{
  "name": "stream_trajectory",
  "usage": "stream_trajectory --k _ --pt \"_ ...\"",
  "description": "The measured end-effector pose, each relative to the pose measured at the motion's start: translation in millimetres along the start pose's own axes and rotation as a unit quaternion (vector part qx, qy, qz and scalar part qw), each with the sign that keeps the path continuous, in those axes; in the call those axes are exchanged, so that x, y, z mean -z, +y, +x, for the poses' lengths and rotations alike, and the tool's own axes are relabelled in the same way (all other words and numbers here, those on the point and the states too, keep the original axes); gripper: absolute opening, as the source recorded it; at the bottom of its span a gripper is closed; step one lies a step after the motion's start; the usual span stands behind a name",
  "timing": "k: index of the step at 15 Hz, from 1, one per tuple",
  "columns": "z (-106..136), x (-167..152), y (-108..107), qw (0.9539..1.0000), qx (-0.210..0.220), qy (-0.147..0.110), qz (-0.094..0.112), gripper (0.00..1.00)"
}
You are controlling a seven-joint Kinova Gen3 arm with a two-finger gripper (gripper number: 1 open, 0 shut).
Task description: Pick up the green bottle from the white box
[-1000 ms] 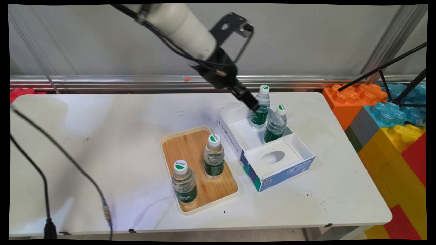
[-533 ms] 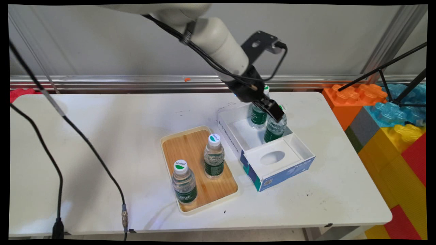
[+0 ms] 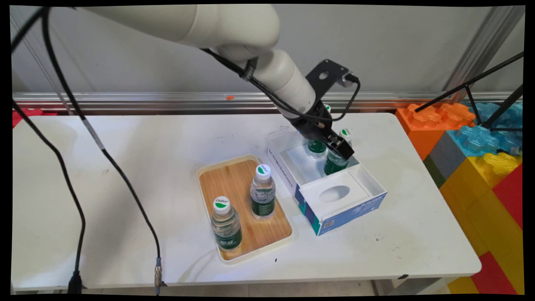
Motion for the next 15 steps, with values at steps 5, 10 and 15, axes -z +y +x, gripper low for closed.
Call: stream_trajectory --k 5,10,15 --pt "-5.6 -21.8 -3.3 0.9999 0.002 0.005 0.013 1.0" --pt "-6.9 -38.5 -5.6 0.9996 0.003 0.017 0.02 1.0" --pt "-7.2 -49.7 -7.7 0.9993 0.001 0.03 0.022 1.0"
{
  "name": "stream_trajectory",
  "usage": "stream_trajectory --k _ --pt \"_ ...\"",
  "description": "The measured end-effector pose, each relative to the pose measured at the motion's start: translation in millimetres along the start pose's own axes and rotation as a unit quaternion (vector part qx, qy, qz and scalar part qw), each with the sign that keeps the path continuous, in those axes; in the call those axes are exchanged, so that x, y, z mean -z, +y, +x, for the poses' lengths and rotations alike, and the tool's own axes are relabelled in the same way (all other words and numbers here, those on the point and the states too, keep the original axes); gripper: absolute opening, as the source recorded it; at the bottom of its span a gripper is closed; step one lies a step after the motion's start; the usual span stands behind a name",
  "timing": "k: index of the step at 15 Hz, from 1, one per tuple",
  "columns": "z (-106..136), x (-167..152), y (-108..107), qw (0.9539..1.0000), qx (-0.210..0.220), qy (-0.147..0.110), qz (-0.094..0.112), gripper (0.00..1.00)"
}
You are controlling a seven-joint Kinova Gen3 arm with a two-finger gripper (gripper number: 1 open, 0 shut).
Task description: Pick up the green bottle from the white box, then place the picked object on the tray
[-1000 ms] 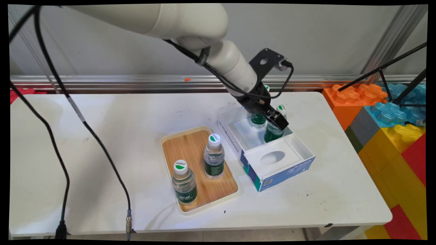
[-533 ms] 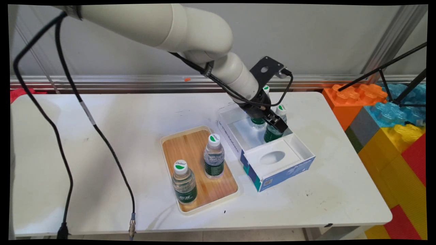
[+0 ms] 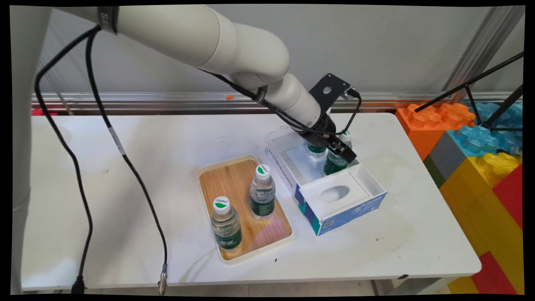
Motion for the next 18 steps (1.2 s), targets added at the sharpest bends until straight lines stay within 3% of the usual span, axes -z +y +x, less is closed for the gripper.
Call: stream_trajectory --k 6,7,13,18 --pt "-0.7 -10.5 -1.8 0.9999 -0.012 0.011 0.002 1.0" --pt "-2.1 -11.4 -1.3 0.9998 -0.016 0.01 0.0 0.0" --pt "-7.2 -8.3 1.8 0.9997 -0.022 0.007 -0.007 0.0" --pt "8.3 23.3 0.6 0.9991 -0.025 0.034 -0.004 0.0"
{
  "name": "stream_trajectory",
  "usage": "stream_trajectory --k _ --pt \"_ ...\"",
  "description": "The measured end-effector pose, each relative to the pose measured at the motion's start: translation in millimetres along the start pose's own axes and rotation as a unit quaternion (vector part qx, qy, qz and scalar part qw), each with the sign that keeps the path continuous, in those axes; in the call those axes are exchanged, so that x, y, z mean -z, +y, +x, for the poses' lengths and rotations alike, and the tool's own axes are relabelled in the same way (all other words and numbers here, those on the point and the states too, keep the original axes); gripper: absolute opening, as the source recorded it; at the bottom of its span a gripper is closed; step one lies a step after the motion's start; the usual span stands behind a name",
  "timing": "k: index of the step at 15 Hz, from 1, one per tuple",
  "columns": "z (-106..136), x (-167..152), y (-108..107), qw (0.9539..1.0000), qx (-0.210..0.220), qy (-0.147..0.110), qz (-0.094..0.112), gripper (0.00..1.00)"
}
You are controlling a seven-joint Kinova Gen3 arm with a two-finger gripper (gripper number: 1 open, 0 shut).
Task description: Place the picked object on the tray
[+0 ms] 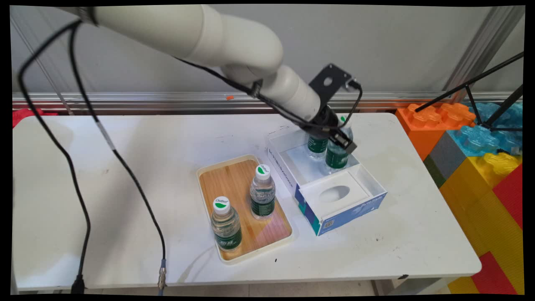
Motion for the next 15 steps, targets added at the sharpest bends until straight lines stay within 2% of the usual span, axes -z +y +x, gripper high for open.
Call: stream_trajectory --k 4,8,11,15 --pt "17.2 50.2 5.6 0.9997 0.0 0.022 -0.006 0.0" --pt "26.4 116.7 10.0 0.9991 -0.007 0.036 -0.019 0.0" --pt "25.1 165.3 0.6 0.9985 -0.02 0.043 -0.027 0.0" --pt "12.0 212.9 -23.7 0.9985 -0.033 0.035 -0.028 0.0"
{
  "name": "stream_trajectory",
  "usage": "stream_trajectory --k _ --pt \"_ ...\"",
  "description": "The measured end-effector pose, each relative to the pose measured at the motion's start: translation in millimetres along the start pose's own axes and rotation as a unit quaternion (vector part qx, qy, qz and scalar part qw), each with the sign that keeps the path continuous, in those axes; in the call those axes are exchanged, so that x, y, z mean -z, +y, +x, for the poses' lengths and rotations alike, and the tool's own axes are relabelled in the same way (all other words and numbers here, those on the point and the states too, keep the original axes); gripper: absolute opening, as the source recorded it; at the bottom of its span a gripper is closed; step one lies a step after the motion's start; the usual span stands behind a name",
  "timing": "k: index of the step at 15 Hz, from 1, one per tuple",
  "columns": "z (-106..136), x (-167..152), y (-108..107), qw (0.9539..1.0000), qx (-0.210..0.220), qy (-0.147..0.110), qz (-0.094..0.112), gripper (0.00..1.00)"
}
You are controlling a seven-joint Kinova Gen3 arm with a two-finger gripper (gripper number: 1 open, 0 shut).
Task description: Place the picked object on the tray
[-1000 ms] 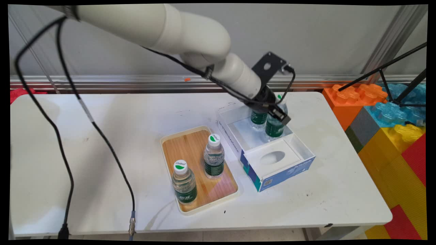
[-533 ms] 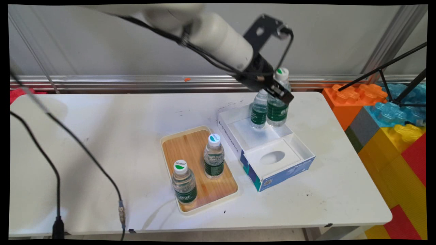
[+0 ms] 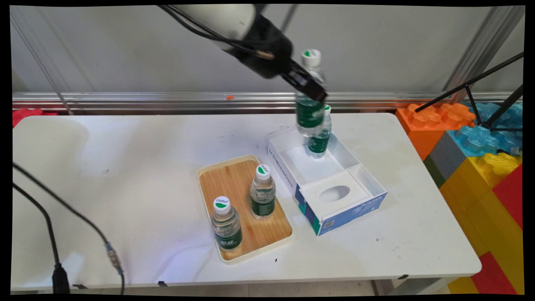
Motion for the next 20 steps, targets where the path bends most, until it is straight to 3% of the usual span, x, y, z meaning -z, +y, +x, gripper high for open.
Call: stream_trajectory --k 4,10,14,20 --pt "-25.5 38.9 -28.8 0.9996 -0.018 -0.019 -0.004 0.0" --pt "-71.1 59.5 -66.7 0.9979 -0.047 -0.038 -0.025 0.0" --pt "-103.7 60.1 -90.0 0.9948 -0.078 -0.043 -0.05 0.0" --pt "-142.7 36.3 -123.5 0.9863 -0.136 -0.046 -0.081 0.0"
